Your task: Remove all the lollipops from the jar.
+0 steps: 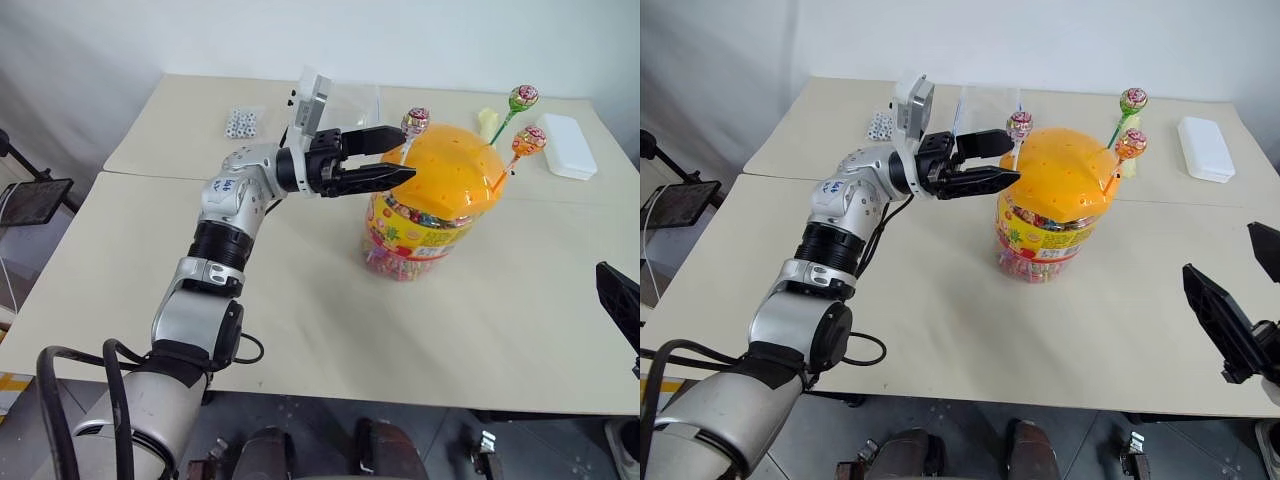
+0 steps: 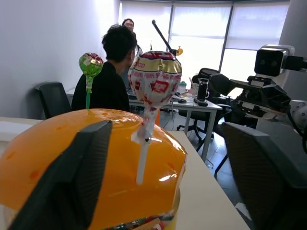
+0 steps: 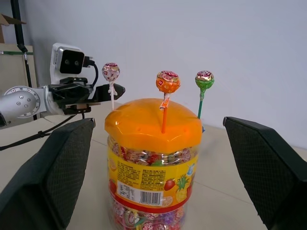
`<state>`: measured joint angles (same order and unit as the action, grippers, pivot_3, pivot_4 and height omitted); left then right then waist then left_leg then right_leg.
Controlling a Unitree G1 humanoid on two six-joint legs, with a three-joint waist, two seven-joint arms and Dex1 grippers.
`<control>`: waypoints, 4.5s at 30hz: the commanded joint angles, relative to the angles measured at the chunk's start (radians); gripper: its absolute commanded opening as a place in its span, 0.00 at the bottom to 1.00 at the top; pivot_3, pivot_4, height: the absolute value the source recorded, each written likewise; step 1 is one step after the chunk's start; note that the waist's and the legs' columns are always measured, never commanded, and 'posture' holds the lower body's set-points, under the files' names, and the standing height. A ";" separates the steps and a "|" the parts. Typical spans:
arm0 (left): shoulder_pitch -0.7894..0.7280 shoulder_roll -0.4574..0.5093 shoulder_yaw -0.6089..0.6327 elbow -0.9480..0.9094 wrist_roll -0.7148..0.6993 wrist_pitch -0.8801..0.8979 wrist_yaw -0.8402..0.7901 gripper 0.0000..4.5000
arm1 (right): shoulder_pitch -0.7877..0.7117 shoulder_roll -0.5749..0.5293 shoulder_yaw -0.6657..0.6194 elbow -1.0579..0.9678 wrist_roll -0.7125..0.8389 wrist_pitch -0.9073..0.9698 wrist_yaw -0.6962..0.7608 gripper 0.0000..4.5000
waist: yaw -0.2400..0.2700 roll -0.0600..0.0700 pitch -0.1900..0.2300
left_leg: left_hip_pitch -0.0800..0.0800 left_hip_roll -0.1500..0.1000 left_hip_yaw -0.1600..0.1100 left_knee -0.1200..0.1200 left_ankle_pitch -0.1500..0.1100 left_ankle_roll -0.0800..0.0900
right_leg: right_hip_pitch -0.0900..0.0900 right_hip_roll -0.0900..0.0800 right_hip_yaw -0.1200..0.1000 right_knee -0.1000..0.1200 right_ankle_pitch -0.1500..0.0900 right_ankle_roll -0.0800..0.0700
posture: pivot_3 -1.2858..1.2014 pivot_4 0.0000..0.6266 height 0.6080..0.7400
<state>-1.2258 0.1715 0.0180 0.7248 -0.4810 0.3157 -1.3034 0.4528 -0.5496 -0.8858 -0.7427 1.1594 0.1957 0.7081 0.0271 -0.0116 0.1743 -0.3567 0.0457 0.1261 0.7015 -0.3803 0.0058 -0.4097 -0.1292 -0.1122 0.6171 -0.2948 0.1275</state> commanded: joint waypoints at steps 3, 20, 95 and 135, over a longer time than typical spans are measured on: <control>-0.030 -0.006 0.009 -0.004 0.002 -0.001 -0.030 0.39 | 0.006 0.014 -0.001 -0.031 -0.006 -0.027 -0.013 1.00 | 0.000 0.000 0.000 | 0.000 0.000 0.000 0.000 0.000 0.000 | 0.000 0.000 0.000 0.000 0.000 0.000 | 0.52 0.24 1.00; -0.093 0.028 0.348 -0.002 -0.245 0.191 0.239 0.01 | -0.185 -0.078 0.126 -0.024 0.030 -0.009 -0.031 1.00 | -0.004 0.000 0.000 | 0.000 0.000 -0.002 0.000 0.000 0.000 | 0.000 0.000 0.000 0.001 0.000 0.000 | 0.52 0.24 1.00; 0.670 0.344 0.173 -0.878 -0.361 0.261 0.193 1.00 | -0.749 -0.206 0.418 0.337 -0.108 0.367 -0.121 0.24 | -0.004 -0.001 0.001 | -0.001 0.001 -0.002 0.006 -0.001 -0.002 | -0.003 0.000 0.002 0.007 0.000 -0.001 | 0.52 0.24 1.00; 0.635 0.376 0.044 -0.769 -0.162 0.015 0.059 1.00 | -0.141 -0.539 0.109 0.697 -0.643 0.385 0.242 0.67 | -0.001 0.003 0.000 | -0.001 0.000 0.001 0.002 -0.001 0.000 | -0.001 0.000 0.002 -0.002 0.000 0.000 | 0.52 0.24 1.00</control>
<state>-0.5856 0.5491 0.0250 -0.0207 -0.6042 0.3167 -1.2632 0.3141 -1.0937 -0.6693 -0.0179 0.5087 0.6969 0.8682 0.0258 -0.0087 0.1748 -0.3583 0.0461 0.1269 0.7030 -0.3810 0.0059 -0.4111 -0.1287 -0.1099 0.6135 -0.2949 0.1272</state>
